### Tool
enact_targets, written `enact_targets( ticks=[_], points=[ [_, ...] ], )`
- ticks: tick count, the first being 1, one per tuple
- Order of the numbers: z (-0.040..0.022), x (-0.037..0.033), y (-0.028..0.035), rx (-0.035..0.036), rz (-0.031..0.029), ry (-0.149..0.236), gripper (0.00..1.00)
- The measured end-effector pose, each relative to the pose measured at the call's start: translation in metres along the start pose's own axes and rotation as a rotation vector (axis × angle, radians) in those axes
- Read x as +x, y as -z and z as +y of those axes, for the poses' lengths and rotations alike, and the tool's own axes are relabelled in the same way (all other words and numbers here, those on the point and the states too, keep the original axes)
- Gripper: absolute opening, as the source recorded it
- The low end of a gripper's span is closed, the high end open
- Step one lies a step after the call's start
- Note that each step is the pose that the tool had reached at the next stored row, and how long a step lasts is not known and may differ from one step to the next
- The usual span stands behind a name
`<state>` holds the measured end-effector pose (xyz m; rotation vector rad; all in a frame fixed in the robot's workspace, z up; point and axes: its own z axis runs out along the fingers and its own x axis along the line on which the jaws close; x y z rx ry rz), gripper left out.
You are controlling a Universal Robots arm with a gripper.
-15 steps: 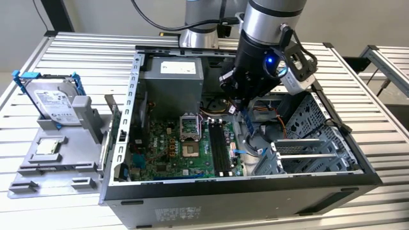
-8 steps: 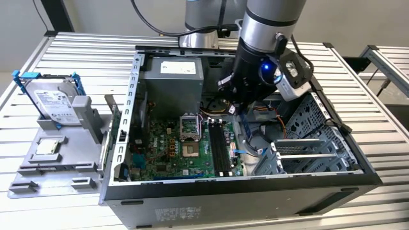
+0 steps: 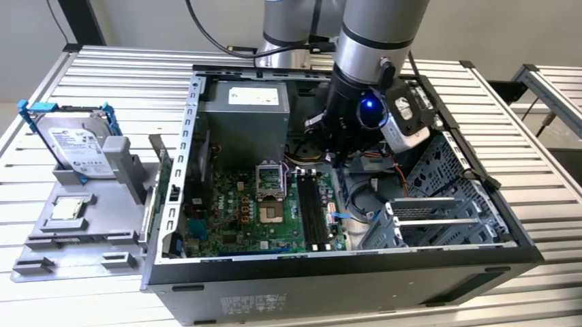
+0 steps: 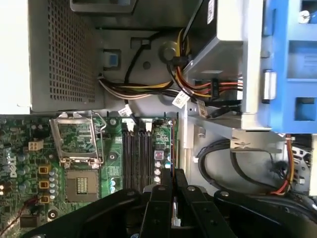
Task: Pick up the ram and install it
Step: 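Insert the ram into the slot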
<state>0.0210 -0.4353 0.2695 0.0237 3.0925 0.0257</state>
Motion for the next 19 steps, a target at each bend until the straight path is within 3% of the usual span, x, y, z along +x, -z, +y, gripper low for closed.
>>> enact_targets(
  ticks=[4, 11, 14, 19],
  points=[
    [-0.0018, 0.0061, -0.0068, 0.0004, 0.0000, -0.005, 0.00],
    [-0.0049, 0.0068, -0.0195, 0.0004, -0.0002, -0.008, 0.00],
    [-0.0052, 0.0068, -0.0203, 0.0009, 0.0062, -0.009, 0.00],
    [-0.0093, 0.0071, -0.0274, 0.0007, 0.0058, -0.010, 0.00]
  ],
)
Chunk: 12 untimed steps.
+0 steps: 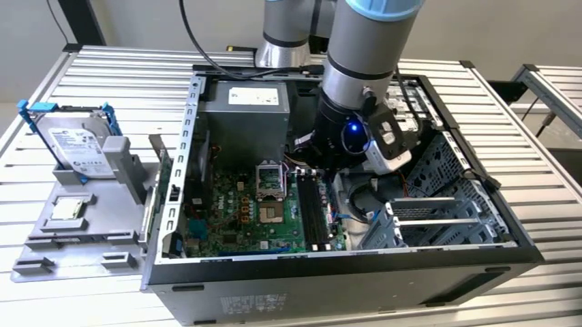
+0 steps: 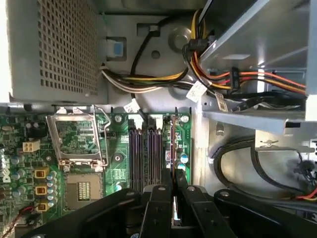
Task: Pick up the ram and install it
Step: 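Insert the ram into the slot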
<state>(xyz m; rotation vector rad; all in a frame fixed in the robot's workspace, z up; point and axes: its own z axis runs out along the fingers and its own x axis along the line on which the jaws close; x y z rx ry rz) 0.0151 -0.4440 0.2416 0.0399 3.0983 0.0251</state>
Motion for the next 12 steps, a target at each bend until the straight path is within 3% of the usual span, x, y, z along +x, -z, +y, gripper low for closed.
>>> enact_targets(
  ticks=[4, 7, 12],
  points=[
    [-0.0031, 0.0003, -0.0070, 0.0004, -0.0001, 0.000, 0.00],
    [-0.0037, 0.0003, -0.0095, 0.0062, -0.0010, 0.000, 0.00],
    [-0.0072, 0.0004, -0.0127, 0.0097, -0.0024, 0.001, 0.00]
  ],
)
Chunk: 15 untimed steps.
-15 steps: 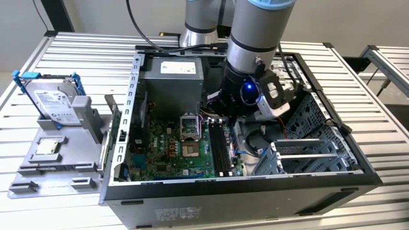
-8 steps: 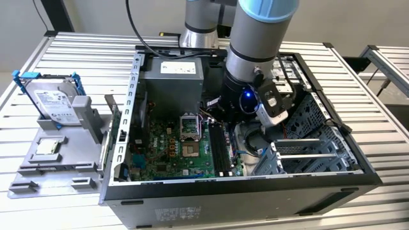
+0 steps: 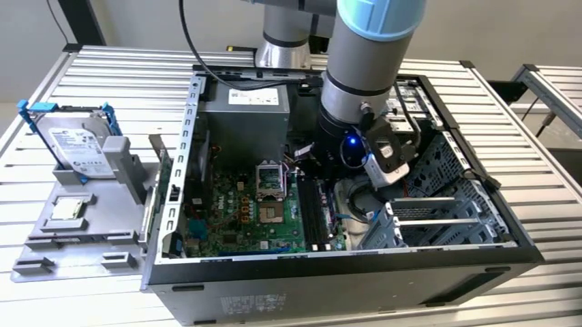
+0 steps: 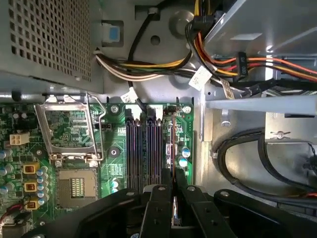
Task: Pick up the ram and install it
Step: 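Insert the ram into the slot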
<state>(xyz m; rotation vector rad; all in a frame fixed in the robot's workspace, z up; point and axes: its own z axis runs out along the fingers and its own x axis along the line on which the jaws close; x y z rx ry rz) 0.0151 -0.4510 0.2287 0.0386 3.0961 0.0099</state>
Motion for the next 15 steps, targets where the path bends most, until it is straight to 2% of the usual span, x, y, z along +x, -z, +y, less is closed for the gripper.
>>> enact_targets(
  ticks=[5, 13, 15],
  points=[
    [-0.0054, 0.0007, -0.0006, 0.0002, -0.0001, 0.000, 0.00],
    [-0.0059, 0.0059, -0.0056, 0.0002, 0.0003, 0.001, 0.00],
    [-0.0059, 0.0065, -0.0062, 0.0003, 0.0021, 0.001, 0.00]
  ],
)
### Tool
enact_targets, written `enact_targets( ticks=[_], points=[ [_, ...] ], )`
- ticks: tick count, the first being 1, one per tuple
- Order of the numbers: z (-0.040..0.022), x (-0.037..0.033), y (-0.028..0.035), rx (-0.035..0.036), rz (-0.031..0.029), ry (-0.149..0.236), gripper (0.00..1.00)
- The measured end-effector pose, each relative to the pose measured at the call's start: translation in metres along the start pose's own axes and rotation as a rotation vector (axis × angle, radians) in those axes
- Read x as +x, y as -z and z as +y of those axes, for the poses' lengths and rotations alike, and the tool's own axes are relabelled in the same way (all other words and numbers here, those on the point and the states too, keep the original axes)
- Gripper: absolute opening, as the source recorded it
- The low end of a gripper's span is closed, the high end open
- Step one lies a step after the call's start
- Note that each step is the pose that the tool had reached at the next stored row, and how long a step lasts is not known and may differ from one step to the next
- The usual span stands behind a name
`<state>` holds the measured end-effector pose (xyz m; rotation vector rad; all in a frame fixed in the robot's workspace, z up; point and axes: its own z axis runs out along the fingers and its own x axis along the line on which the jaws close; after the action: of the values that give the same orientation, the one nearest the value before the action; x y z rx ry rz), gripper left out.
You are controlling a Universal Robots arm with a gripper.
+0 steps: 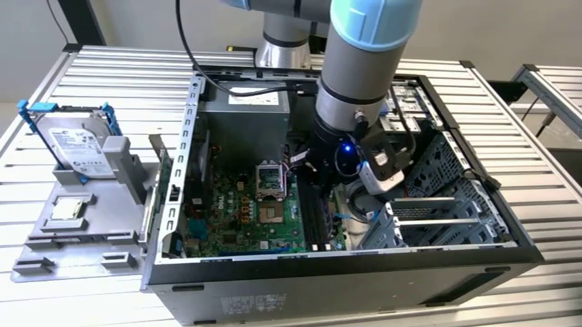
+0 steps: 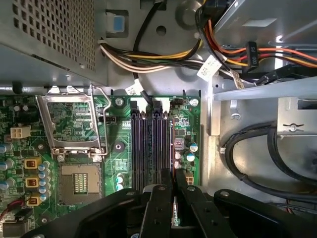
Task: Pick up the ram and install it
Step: 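Insert the ram into the slot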
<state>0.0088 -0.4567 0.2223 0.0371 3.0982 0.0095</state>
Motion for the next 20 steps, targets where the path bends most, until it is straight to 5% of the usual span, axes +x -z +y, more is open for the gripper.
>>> enact_targets(
  ticks=[10, 20],
  points=[
    [0.0000, 0.0013, -0.0052, 0.0001, 0.0117, 0.000, 0.00],
    [-0.0001, 0.0014, -0.0071, 0.0004, 0.0157, -0.002, 0.00]
  ],
)
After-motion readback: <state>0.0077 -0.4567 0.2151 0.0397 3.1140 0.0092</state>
